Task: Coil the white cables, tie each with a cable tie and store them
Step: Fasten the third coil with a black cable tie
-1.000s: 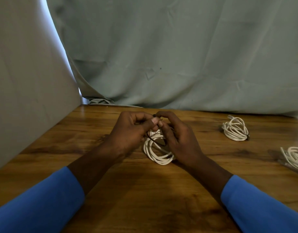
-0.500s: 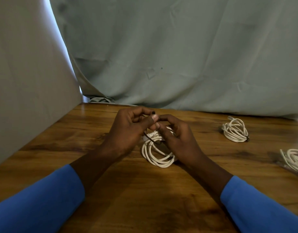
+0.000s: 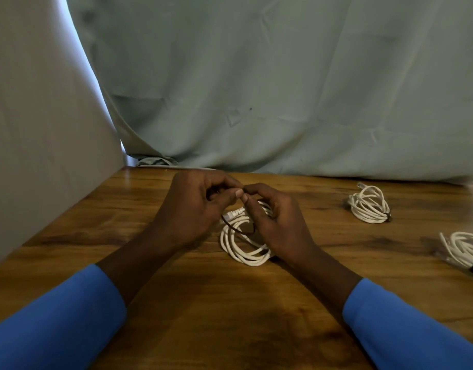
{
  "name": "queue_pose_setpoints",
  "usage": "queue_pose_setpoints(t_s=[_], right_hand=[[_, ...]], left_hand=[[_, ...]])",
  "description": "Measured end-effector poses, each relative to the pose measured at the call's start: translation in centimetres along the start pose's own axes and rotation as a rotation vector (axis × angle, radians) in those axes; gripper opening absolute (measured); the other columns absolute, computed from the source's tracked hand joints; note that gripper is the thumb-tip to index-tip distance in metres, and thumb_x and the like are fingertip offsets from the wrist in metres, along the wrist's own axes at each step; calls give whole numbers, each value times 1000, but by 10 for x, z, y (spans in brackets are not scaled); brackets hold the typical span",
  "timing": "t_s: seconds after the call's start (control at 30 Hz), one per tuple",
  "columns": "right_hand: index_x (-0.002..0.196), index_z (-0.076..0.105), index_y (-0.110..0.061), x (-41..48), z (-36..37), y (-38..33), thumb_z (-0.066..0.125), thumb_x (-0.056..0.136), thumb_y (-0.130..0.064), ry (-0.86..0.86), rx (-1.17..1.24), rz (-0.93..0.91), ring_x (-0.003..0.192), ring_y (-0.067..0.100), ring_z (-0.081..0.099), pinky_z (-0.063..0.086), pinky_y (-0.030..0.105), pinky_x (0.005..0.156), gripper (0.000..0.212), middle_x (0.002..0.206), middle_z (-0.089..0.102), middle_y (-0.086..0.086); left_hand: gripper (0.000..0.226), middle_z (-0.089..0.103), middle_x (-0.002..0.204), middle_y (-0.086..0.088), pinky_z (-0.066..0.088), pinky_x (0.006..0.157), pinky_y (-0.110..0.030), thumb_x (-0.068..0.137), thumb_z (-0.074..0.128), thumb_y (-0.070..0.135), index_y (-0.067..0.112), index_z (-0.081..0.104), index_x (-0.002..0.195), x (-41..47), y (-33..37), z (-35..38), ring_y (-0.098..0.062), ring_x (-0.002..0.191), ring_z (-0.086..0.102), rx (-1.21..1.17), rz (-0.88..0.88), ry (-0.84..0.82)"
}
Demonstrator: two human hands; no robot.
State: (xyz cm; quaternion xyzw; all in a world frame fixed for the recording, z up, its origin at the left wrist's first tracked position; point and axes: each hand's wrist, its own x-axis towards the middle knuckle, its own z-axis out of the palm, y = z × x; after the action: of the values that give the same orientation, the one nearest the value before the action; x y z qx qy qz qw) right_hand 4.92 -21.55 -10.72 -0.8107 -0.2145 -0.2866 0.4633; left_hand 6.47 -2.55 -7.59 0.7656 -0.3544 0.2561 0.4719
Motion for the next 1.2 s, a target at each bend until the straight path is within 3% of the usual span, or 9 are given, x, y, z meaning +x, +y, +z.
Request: queue_pose_setpoints(t_s=[0.2, 0.3, 0.43, 0.6, 0.8, 0.93, 1.07, 1.2], right_hand=[[109, 75, -22, 0, 1, 2, 61, 105, -27, 31, -19, 17, 81, 11, 73, 57, 46, 72, 16, 89, 77, -7], [105, 75, -21, 0, 2, 4, 59, 101, -27, 54, 6, 45, 77, 11, 71, 57, 48, 71, 17, 85, 76, -6], [96, 76, -20, 1, 3, 5, 62, 99, -32, 71, 6, 62, 75, 12, 72, 57, 49, 68, 19, 81, 76, -5], [89, 75, -21, 2, 2, 5, 66, 99, -31, 88, -58, 42, 73, 9, 70, 55, 47, 69, 17, 78, 74, -9], [89, 75, -22, 1, 2, 2, 66, 100, -32, 88, -82, 33, 72, 8, 69, 55, 46, 68, 17, 76, 73, -10], [91, 76, -23, 1, 2, 0, 67, 100, -34, 92, -114, 27, 72, 7, 69, 55, 44, 67, 17, 76, 73, -10], [96, 77, -23, 1, 3, -1, 64, 100, -38, 89, -137, 29, 76, 6, 70, 56, 43, 68, 20, 82, 75, -10], [97, 77, -22, 0, 2, -2, 64, 100, -36, 92, -149, 30, 75, 6, 70, 56, 43, 68, 20, 82, 75, -9]], left_hand=[[4, 78, 81, 2, 54, 53, -31, 90, 79, 17, 19, 81, 94, 0, 1, 1, -19, 62, 70, -117, -124, 13], [6, 78, 79, 2, 58, 59, -41, 88, 81, 16, 19, 81, 93, 1, 1, 0, -22, 61, 71, -102, -109, -14], [11, 77, 78, 11, 57, 59, -29, 86, 83, 14, 25, 82, 89, 0, 2, 2, -13, 66, 72, 34, -38, -7], [6, 78, 76, 4, 60, 59, -47, 88, 82, 20, 27, 82, 90, -1, -1, 4, -21, 61, 73, 18, -77, 24], [12, 77, 75, 7, 58, 57, -31, 91, 78, 15, 26, 80, 88, 1, -1, 5, -10, 56, 71, 22, -94, 16], [8, 76, 74, 7, 56, 59, -31, 92, 77, 16, 24, 80, 90, 0, 1, 4, -12, 62, 71, 129, -24, 24], [6, 70, 73, 13, 43, 57, -16, 94, 74, 20, 24, 78, 92, 2, 1, 0, -7, 65, 65, 266, 73, -8], [11, 67, 77, 11, 44, 58, -24, 95, 64, 28, 22, 74, 93, 3, 4, -2, -6, 65, 59, 359, 148, -1]])
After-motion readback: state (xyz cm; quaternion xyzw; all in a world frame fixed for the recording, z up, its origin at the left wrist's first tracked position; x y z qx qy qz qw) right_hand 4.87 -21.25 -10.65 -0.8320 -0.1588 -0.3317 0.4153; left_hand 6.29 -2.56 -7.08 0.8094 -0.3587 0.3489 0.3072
